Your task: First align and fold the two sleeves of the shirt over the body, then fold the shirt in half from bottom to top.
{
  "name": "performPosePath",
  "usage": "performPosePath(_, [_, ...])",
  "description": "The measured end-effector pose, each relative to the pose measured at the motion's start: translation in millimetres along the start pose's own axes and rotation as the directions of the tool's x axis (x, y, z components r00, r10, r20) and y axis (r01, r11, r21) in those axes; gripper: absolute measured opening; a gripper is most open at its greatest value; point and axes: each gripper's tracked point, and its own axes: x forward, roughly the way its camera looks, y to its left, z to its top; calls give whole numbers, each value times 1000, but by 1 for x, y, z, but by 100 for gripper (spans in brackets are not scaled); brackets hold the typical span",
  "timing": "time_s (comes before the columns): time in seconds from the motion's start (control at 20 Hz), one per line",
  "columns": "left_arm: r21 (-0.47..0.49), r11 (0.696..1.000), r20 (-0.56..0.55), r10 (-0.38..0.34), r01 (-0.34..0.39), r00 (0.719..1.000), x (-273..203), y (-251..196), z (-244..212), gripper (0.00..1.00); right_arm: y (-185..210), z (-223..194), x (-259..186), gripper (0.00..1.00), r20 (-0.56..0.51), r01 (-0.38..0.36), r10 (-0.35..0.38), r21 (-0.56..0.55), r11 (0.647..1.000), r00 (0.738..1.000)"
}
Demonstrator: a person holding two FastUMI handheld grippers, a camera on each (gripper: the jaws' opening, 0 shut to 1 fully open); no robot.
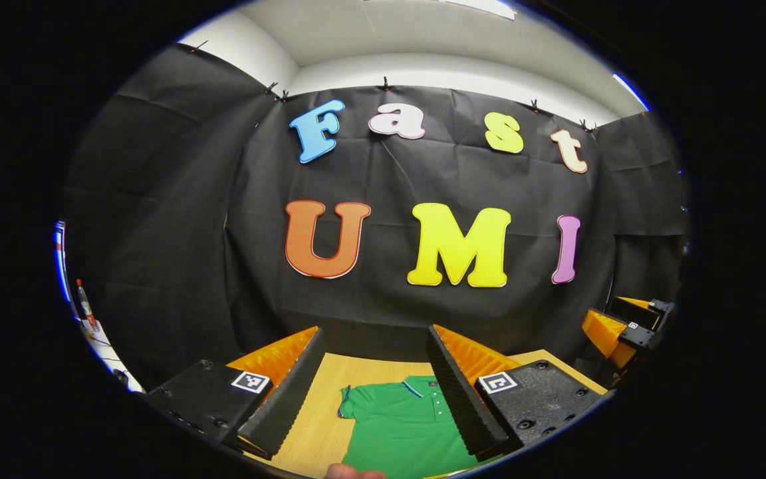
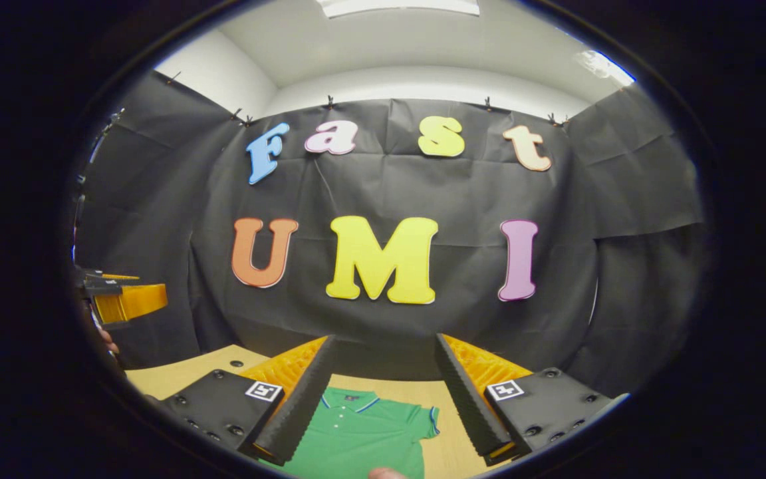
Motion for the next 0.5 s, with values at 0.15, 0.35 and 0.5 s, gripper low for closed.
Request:
performPosePath(0.15, [-15,1000,-15,-11,11,1000,0,-3,-10,98,-10,-16,1,94,-61,-6,6,6,1000,998])
performPosePath(0.35, [-27,999,-53,-32,30,998,3,-13,-33,98,-36,-45,5,95,-150,28,-25,15,999,988])
performPosePath(0.5, [-32,999,-103,-43,40,994,7,-18,-50,98,-49,-78,9,96,-248,30,-19,38,999,968])
